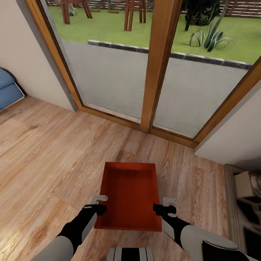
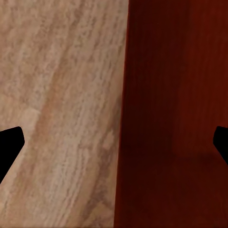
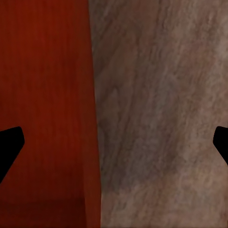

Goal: Move the two storage containers from the living room to the garage. In the garage, place one container on the floor and stack the other container on top of it (either order is fine).

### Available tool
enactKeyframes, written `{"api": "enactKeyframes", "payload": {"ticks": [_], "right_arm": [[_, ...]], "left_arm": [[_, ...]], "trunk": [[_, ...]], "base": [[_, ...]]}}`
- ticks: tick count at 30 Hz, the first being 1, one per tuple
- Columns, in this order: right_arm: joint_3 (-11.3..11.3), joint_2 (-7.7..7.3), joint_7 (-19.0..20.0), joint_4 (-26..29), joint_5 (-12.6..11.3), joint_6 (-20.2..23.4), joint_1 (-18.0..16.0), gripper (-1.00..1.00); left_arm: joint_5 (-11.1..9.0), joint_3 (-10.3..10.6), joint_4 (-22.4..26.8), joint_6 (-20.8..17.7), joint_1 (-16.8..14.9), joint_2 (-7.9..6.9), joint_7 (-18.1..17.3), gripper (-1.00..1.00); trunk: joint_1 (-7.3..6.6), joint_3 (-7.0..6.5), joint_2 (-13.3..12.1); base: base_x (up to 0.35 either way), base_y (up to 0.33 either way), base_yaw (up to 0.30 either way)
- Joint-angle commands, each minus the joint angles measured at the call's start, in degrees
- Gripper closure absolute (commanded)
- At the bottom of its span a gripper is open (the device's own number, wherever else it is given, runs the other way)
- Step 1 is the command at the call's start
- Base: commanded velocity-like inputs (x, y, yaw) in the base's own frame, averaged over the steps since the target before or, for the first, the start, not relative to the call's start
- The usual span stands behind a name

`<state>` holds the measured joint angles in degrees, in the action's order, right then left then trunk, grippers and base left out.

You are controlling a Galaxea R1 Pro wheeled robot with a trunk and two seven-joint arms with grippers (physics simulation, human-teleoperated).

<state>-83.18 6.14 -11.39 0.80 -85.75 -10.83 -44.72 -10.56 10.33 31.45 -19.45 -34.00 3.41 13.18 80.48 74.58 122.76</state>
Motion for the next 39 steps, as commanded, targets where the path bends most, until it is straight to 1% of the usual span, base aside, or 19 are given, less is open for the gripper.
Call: {"api": "enactKeyframes", "payload": {"ticks": [1,5,11,12,14,20,39], "right_arm": [[-0.49,0.00,-0.30,0.08,-0.45,-0.08,-0.01,-1.00],[-0.53,0.03,-0.30,0.08,-0.38,0.01,-0.01,-1.00],[-1.07,0.63,-0.30,0.16,0.13,0.10,-0.01,-1.00],[-1.13,1.33,-0.30,0.17,0.19,0.11,-0.01,-1.00],[-1.11,1.64,-0.30,0.17,0.22,0.11,-0.01,-1.00],[-1.09,1.71,-0.30,0.17,0.15,0.13,-0.01,-1.00],[-0.72,1.42,-0.30,0.17,-0.03,0.20,-0.01,-1.00]], "left_arm": [[-0.60,0.39,0.10,-0.23,-0.02,-0.03,0.53,-1.00],[-0.60,0.39,0.07,-0.23,-0.02,0.06,0.53,-1.00],[-0.60,0.39,0.10,-0.23,-0.02,0.02,0.53,-1.00],[-0.60,0.39,0.10,-0.23,-0.02,0.02,0.53,-1.00],[-0.60,0.39,0.09,-0.23,-0.02,0.02,0.53,-1.00],[-0.60,0.39,0.10,-0.19,-0.02,0.01,0.53,-1.00],[-0.42,0.53,0.48,-0.06,-0.02,0.10,0.98,-1.00]], "trunk": [[0.22,0.22,0.43],[1.10,0.94,2.03],[2.41,2.01,4.44],[2.63,2.19,4.84],[3.07,2.55,5.64],[4.39,3.63,8.05],[4.39,3.63,8.05]], "base": [[0.000,0.000,0.000],[0.000,0.000,0.000],[0.000,0.000,0.000],[0.000,0.000,0.000],[0.000,0.000,0.000],[0.000,0.000,0.000],[0.000,0.000,0.000]]}}
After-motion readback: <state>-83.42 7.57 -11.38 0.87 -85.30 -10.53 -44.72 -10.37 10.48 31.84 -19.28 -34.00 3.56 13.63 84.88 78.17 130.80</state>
